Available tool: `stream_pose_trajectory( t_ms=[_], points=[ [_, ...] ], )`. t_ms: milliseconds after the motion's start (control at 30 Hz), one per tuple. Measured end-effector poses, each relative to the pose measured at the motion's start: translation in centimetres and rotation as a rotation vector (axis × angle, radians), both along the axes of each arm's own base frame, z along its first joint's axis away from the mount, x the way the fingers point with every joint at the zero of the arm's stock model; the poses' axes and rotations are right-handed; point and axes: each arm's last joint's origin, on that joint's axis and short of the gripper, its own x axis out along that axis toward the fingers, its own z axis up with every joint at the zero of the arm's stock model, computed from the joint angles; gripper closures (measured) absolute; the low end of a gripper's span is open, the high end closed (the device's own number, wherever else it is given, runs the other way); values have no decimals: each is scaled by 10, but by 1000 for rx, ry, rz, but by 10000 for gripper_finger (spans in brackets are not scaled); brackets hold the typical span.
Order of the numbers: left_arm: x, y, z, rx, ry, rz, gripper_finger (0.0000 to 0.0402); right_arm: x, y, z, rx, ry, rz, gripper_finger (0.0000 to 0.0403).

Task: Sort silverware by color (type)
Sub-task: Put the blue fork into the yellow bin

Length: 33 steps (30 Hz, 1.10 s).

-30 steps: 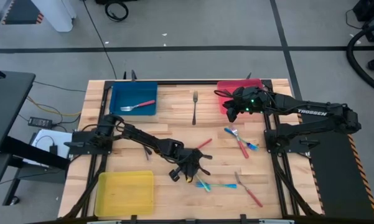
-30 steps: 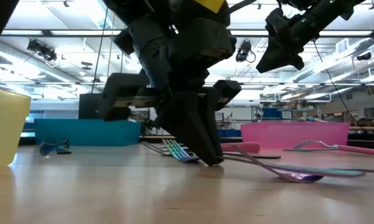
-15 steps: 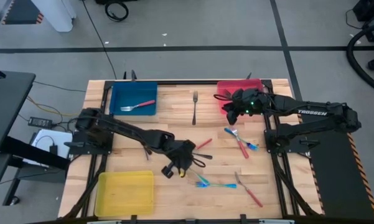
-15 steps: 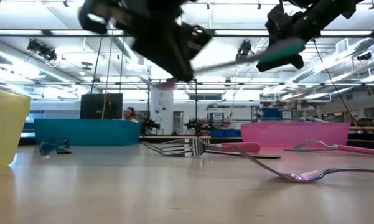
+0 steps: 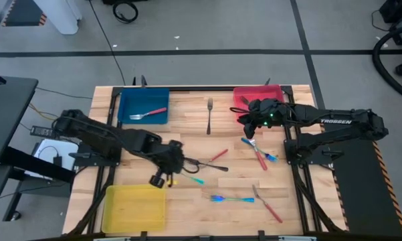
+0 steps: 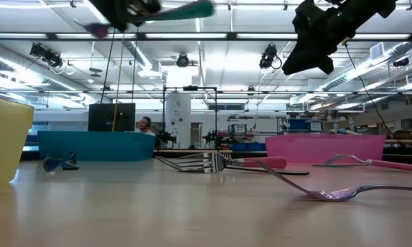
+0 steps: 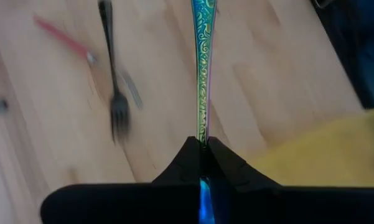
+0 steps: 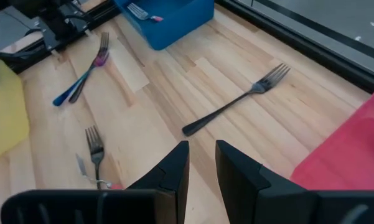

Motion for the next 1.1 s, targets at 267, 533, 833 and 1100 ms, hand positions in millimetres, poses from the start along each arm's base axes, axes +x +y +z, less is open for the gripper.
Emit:
stream_pose_trajectory(
  t_ms=[267,533,833,1100],
  points=[
    [-48,-18,23,-76,83,178,392,1,7,0,1,1,38,315],
    [-91,-40,7,-68,104,344,392,3,16,0,9,-3,79,315],
    [-110,-49,-56,3,135,380,386,4,22,1,8,-10,111,315],
    [-117,-44,-101,-51,184,458,384,4,22,1,-18,-1,130,315]
  ],
)
